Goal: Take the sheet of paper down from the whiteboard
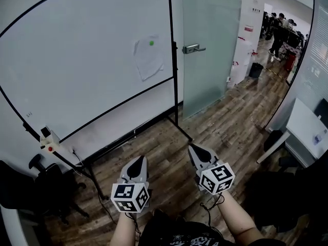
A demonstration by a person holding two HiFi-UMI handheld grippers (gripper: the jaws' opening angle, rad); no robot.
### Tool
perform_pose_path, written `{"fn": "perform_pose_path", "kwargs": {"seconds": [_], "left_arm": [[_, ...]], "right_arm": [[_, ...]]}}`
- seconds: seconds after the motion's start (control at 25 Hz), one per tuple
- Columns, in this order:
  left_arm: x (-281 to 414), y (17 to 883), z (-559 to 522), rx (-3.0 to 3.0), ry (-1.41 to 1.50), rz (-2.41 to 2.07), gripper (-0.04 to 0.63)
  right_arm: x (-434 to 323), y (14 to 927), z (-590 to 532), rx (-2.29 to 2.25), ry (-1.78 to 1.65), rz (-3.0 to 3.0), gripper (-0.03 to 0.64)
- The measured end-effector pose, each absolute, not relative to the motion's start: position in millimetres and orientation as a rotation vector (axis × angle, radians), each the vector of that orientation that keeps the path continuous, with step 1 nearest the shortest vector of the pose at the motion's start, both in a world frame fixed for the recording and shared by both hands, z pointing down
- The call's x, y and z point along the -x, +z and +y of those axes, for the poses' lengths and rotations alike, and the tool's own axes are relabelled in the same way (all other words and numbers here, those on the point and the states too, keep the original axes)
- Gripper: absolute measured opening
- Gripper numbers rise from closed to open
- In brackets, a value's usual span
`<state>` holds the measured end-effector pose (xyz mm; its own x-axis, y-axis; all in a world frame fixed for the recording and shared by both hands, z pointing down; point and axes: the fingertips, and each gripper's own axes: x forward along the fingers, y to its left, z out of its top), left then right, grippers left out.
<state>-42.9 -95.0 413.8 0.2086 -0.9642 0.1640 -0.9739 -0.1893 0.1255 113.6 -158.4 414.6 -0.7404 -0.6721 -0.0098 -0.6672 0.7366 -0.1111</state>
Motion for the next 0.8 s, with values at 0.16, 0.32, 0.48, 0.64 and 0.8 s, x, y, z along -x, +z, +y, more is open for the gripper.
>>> {"fn": "perform_pose_path", "kwargs": {"seconds": [0.16, 0.32, 0.48, 0.64, 0.8], "left_arm": [[46.5, 416.6, -109.2, -2.272, 0.071, -1.860, 0.008], [53.5, 421.0, -132.0, -2.279, 0.074, -1.849, 0.008], [63.7, 421.2, -168.0, -2.300, 0.065, -1.840, 0.008], [82.8, 417.2, -211.6, -2.305, 0.037, -1.845, 0.008], [107.6, 410.8, -255.2, -2.308, 0.015, -1.857, 0.008]], "right_arm": [[-106.0, 420.3, -168.9, 1.088, -0.165, 2.899, 0.015], [-99.2, 426.8, -187.7, 1.107, -0.160, 2.911, 0.015], [-90.7, 426.7, -220.4, 1.127, -0.145, 2.906, 0.015], [-74.9, 423.1, -262.7, 1.133, -0.132, 2.905, 0.015], [-52.6, 413.6, -306.8, 1.131, -0.096, 2.899, 0.016]]}}
